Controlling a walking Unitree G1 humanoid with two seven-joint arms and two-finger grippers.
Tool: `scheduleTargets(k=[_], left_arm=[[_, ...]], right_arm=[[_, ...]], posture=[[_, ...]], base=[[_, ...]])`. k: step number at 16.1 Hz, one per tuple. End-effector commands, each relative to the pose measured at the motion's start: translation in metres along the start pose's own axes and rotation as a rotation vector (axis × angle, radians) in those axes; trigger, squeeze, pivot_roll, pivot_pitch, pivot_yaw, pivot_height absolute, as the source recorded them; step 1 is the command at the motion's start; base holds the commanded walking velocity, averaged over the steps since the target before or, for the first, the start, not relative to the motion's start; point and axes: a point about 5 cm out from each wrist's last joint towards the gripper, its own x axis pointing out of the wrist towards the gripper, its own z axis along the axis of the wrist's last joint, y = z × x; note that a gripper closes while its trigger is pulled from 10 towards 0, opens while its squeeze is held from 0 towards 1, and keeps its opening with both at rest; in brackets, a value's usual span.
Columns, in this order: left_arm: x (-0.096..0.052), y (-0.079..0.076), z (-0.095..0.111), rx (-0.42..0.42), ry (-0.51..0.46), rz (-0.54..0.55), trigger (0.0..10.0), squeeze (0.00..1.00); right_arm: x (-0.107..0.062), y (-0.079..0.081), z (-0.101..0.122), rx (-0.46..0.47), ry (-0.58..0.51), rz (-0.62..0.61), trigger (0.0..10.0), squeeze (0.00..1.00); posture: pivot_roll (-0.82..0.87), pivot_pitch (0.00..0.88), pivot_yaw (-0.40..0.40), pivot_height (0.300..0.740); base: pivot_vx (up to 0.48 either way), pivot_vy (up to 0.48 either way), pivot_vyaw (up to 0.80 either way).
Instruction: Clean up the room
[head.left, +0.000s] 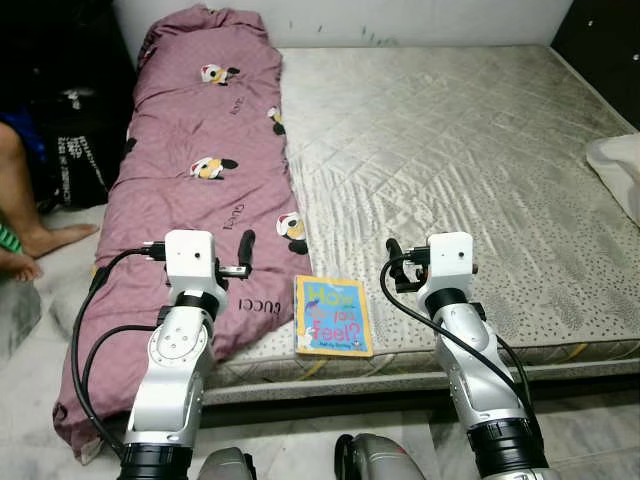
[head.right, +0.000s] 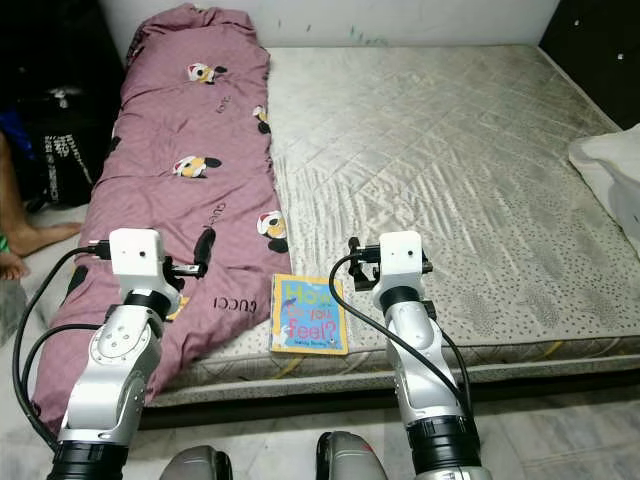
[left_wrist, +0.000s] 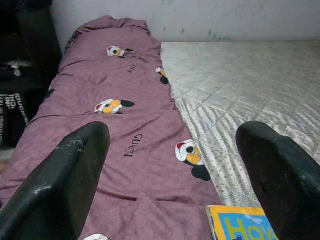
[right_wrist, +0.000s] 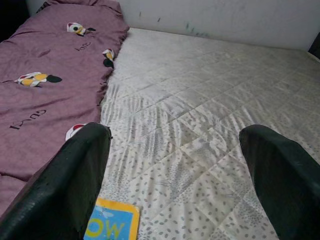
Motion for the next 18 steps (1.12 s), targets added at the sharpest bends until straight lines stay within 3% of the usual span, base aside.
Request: scheduleTargets(k=[1,6,11,13,18], left_arm=[[0.000,-0.001,0.001,-0.001,-0.007,-0.002,10.0,0.00],[-0.002,0.000,0.000,-0.013,-0.004,0.013,10.0,0.00],[-0.012,0.017,-0.007,0.049,0.018,0.048,10.0,0.00],[-0.021,0.030,-0.007,0.093,0.009,0.066,10.0,0.00],[-0.038,0.038,-0.005,0.154,-0.008,0.007,10.0,0.00]], right_arm=[[0.000,-0.004,0.000,-0.009,-0.001,-0.008,10.0,0.00],[0.000,-0.004,-0.001,-0.010,0.001,-0.002,10.0,0.00],[-0.008,-0.010,-0.004,-0.013,0.008,-0.013,10.0,0.00],[-0.017,-0.019,-0.006,-0.020,0.013,-0.039,10.0,0.00],[-0.037,-0.039,-0.003,-0.028,0.010,-0.109,10.0,0.00]], posture=[[-0.03,0.101,-0.012,0.740],[-0.03,0.099,-0.015,0.740],[-0.03,0.115,-0.012,0.740],[-0.03,0.155,-0.018,0.740],[-0.03,0.182,-0.029,0.740]], base=[[0.000,-0.398,0.00],[0.000,-0.136,0.00],[0.000,0.000,0.00],[0.000,0.000,0.00],[0.000,0.000,0.00]])
